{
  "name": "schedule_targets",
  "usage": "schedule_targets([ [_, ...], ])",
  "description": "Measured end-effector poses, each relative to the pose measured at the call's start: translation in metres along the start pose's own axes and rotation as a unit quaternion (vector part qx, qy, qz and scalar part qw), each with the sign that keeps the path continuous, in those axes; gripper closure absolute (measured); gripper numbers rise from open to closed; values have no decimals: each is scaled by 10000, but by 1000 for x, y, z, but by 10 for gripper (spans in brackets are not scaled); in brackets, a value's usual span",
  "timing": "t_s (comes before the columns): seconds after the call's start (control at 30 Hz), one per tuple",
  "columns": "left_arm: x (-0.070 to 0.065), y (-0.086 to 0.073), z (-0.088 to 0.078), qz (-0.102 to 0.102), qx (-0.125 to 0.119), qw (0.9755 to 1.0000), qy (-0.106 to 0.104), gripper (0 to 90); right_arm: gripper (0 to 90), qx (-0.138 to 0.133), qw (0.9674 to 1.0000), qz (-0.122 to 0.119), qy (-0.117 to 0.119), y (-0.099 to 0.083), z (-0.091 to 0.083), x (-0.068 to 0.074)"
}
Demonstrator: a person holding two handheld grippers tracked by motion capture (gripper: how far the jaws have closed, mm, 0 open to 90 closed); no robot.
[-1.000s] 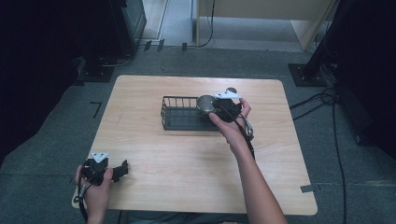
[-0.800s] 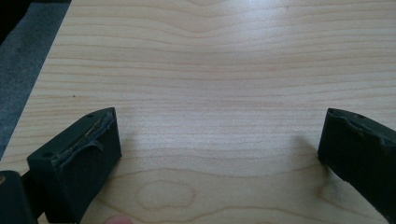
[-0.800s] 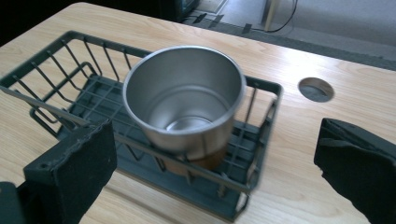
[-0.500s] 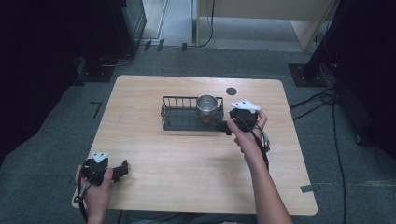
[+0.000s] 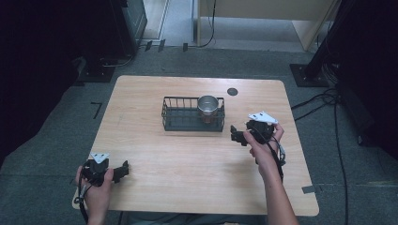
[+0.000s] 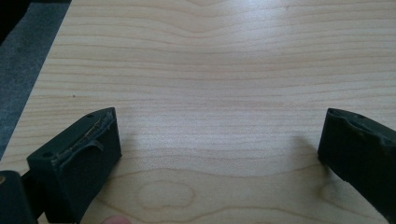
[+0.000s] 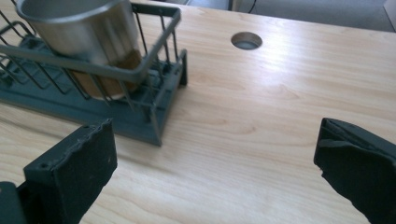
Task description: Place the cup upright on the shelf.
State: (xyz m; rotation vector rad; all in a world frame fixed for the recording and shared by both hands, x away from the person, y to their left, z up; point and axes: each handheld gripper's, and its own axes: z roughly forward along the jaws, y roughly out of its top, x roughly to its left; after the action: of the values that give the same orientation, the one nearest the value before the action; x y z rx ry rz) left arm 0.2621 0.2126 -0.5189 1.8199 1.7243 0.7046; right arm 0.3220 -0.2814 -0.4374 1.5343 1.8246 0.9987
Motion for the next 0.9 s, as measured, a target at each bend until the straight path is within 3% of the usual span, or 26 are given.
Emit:
schedule_targets([
  [0.9,0,0,0,4,6,10000,0,0,0,374,9971,305,-582,-69,-19,-52],
])
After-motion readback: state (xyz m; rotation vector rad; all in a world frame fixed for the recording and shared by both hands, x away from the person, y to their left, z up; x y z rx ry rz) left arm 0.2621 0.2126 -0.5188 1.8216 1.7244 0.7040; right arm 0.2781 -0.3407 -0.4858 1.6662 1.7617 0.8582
